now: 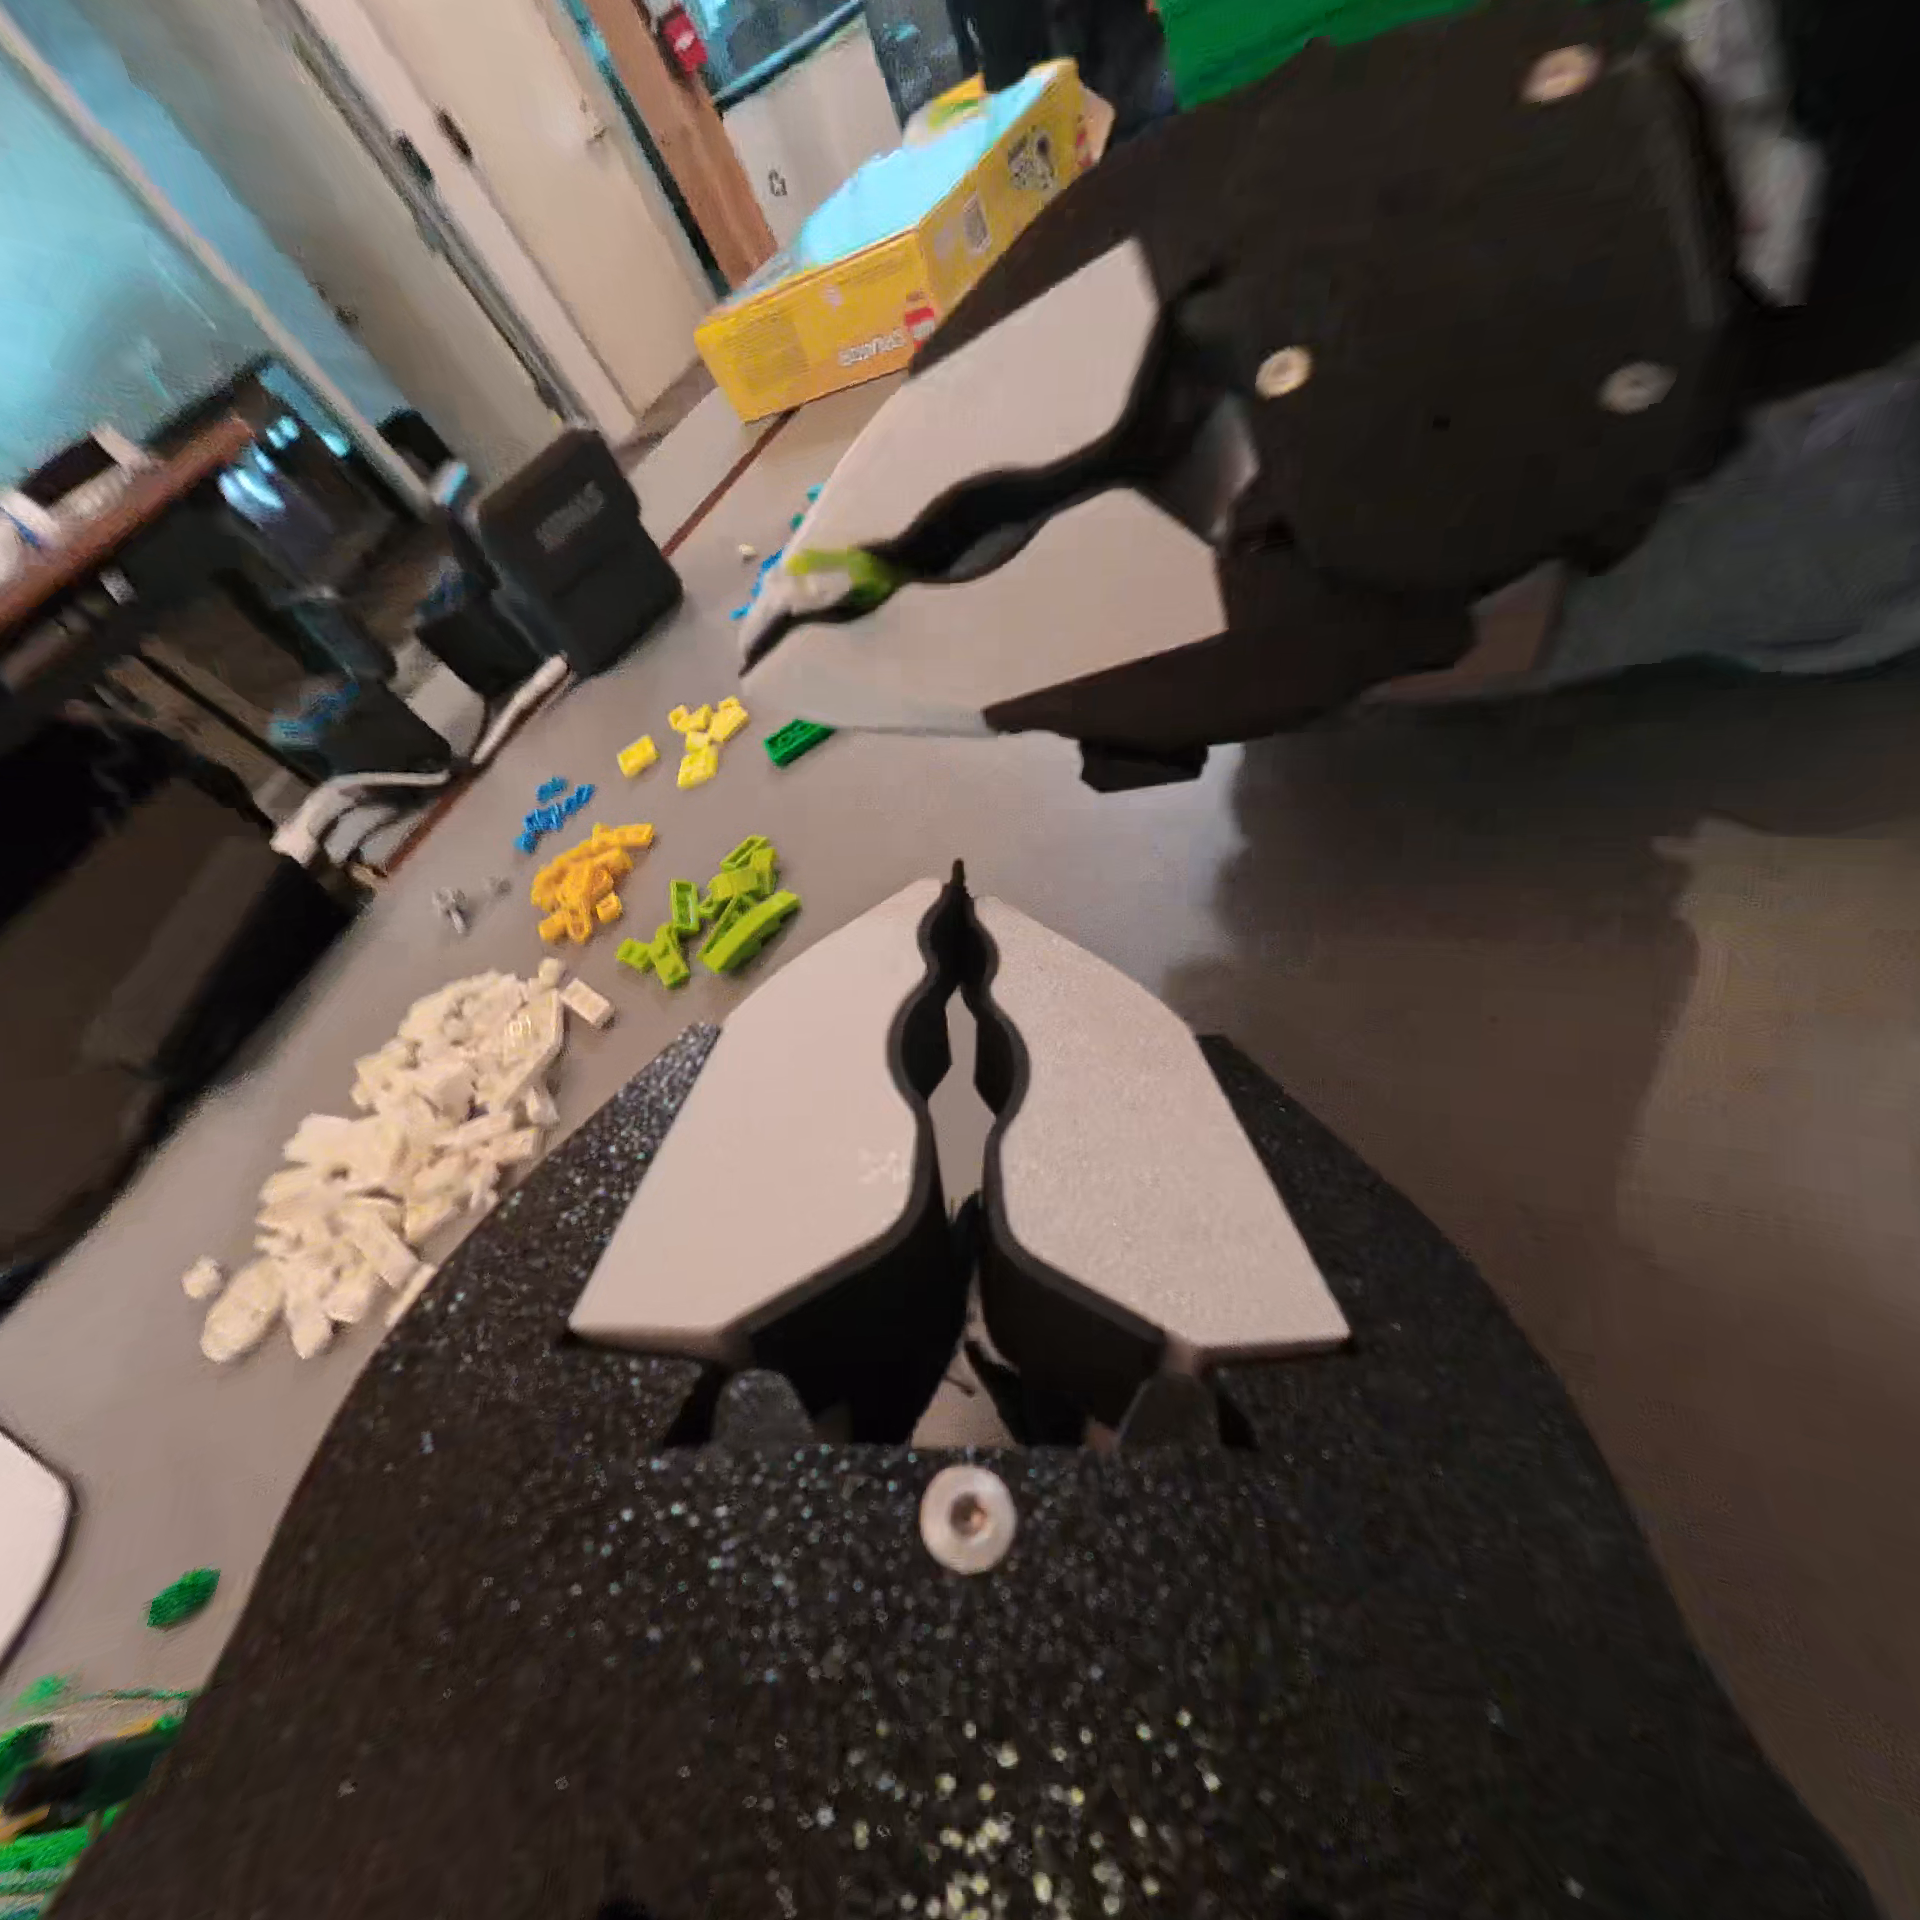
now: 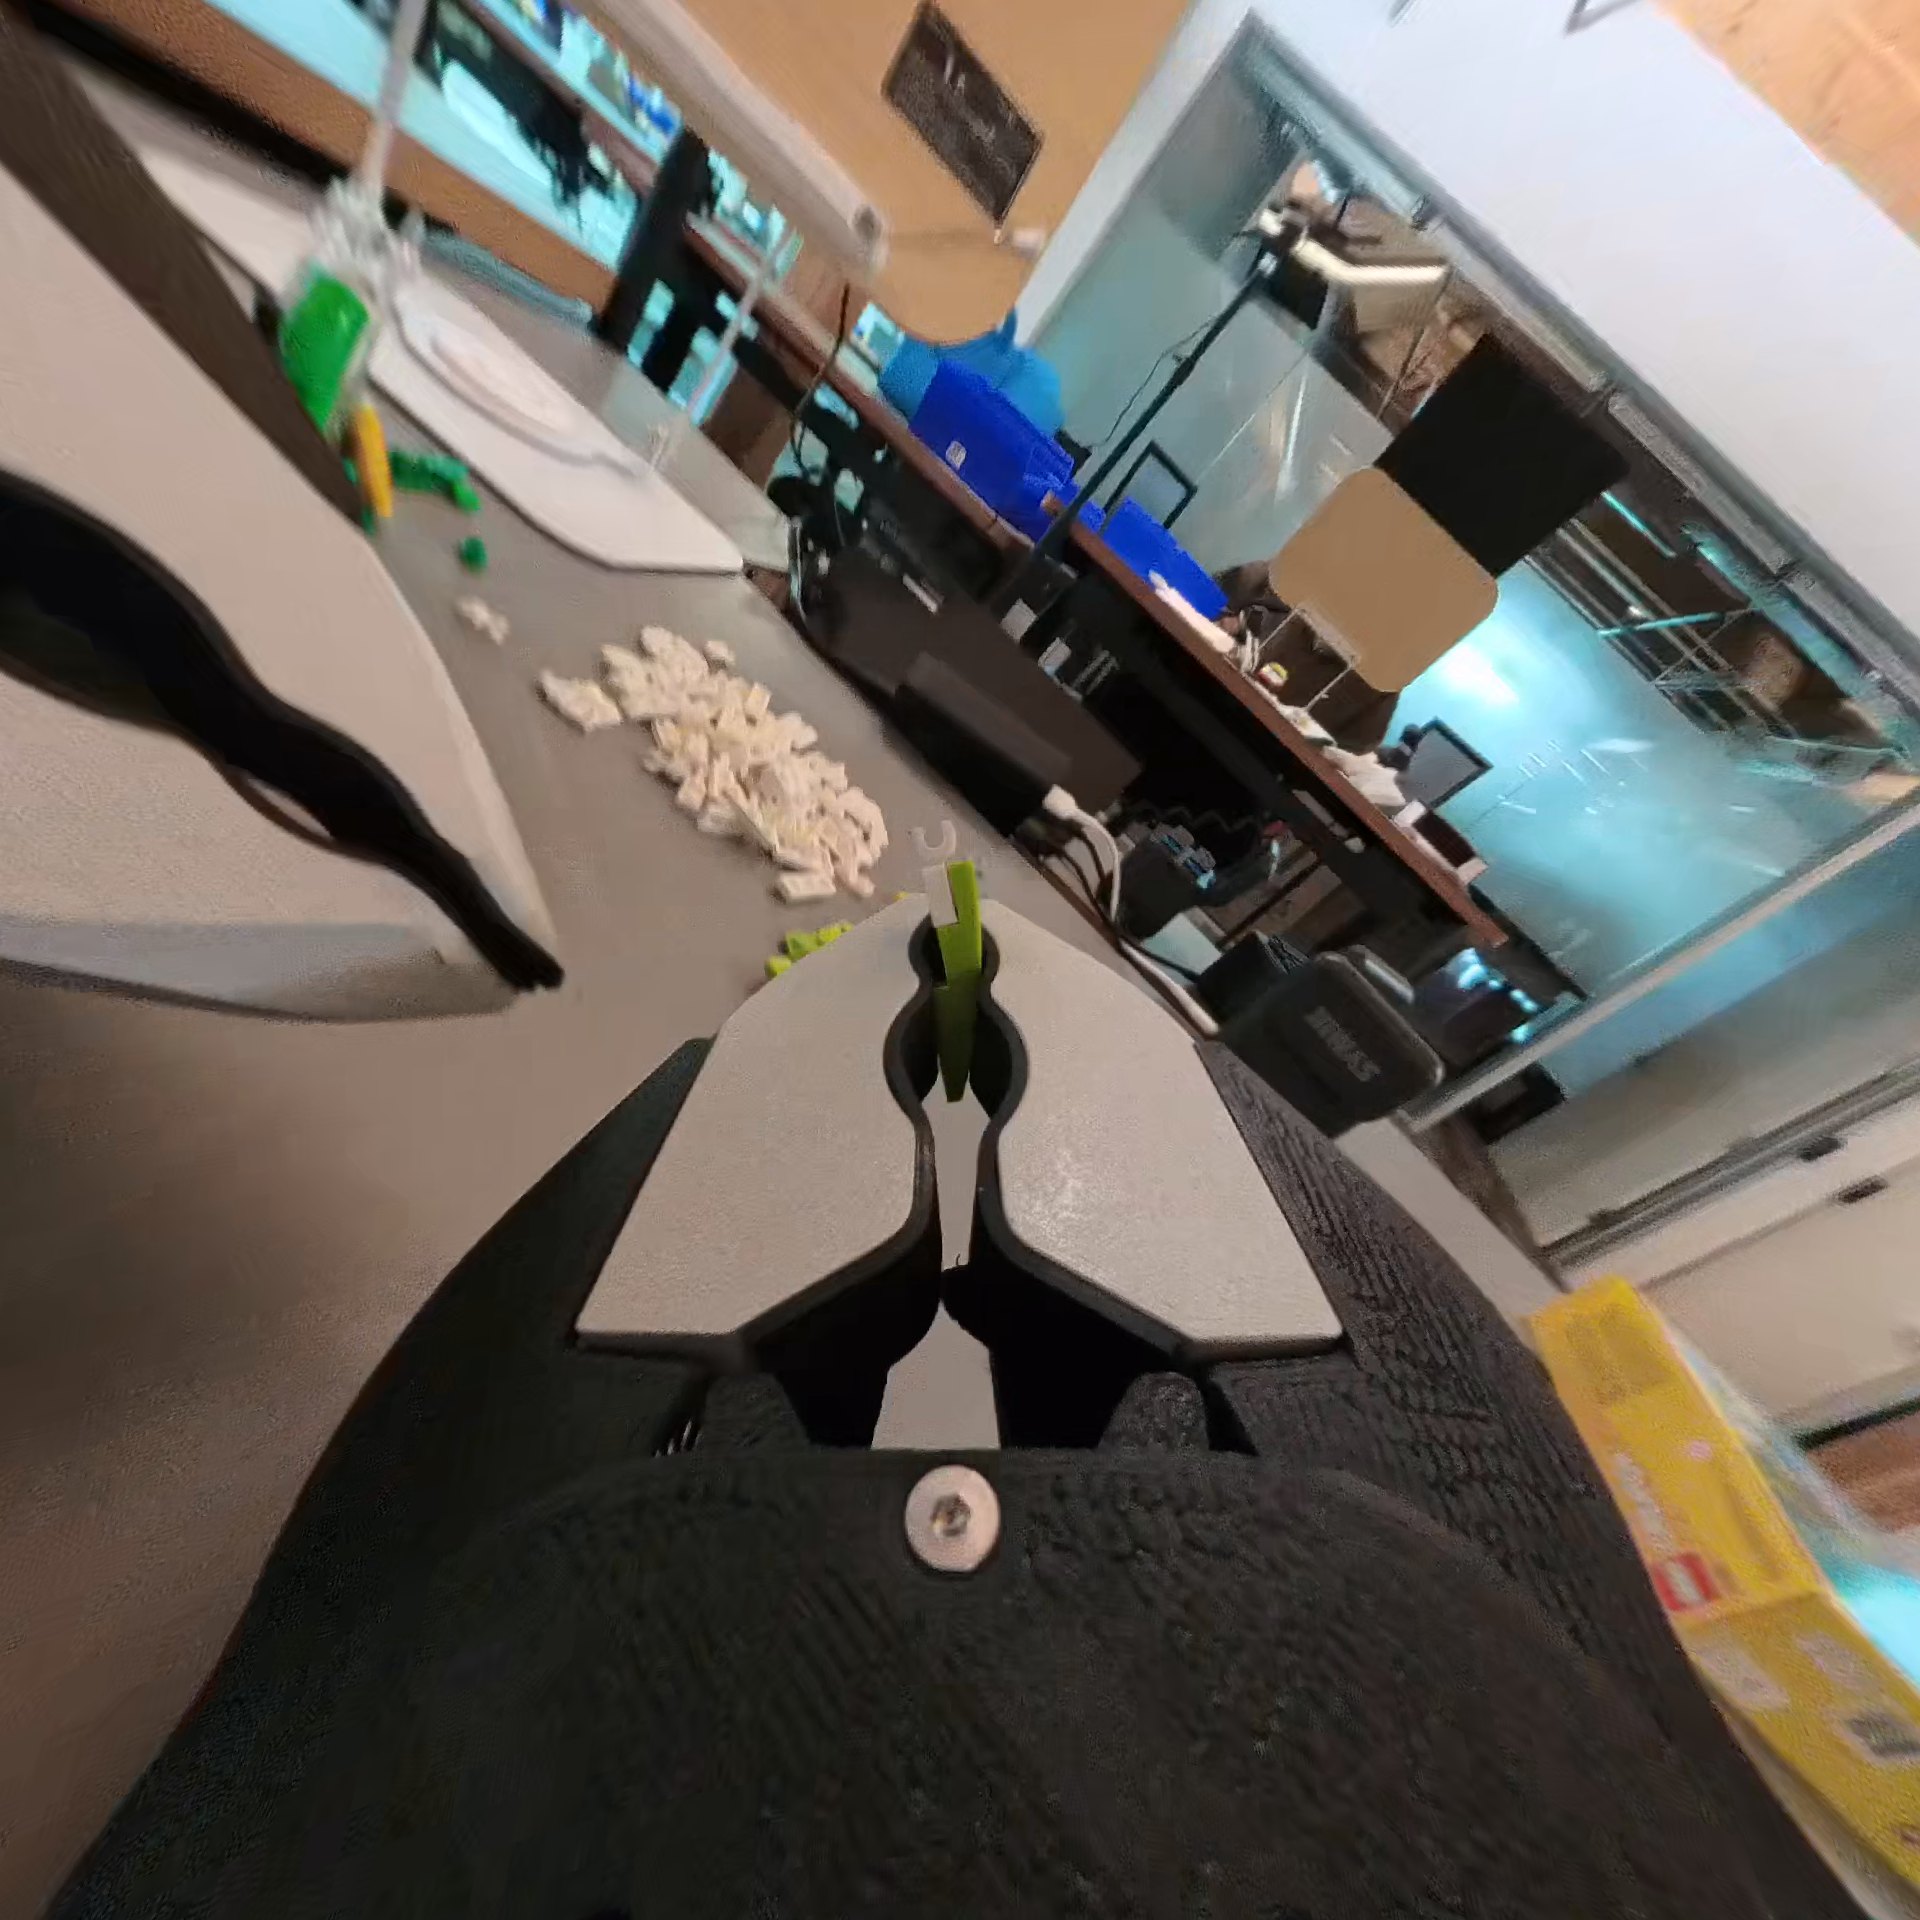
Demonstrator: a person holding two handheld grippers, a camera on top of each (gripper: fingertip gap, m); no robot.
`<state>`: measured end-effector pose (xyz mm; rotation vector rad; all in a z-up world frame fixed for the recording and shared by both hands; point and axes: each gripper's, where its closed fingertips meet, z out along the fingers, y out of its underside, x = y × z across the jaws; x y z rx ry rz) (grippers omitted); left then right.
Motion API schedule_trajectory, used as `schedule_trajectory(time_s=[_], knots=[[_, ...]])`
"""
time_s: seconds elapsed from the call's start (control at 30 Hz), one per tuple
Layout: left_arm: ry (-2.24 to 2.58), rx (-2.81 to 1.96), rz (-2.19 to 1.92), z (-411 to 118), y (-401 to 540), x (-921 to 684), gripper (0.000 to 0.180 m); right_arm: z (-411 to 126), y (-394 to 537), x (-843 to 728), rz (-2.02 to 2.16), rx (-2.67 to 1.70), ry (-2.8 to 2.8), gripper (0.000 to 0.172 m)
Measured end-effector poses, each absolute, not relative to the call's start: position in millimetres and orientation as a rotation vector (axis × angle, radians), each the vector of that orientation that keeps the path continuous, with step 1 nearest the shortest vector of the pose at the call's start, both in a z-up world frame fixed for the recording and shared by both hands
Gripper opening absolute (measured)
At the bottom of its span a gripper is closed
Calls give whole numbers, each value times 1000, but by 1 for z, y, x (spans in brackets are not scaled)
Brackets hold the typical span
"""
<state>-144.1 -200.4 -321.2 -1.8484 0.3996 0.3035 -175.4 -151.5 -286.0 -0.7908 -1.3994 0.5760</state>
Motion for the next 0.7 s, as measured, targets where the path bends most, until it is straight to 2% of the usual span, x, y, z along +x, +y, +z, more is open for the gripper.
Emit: schedule_trajectory(time_s=[0.23, 0.43, 0.7], knots=[[181, -1637, 199, -285, -207, -159, 0, -293, -164, -177, 509, -638, -1461, 0], [138, -1645, -48, -284, -207, -153, 21, -293, -195, -174, 507, -380, -1494, 0], [231, -1699, -140, -292, -208, -136, 13, -294, -206, -171, 536, -319, -1508, 1]])
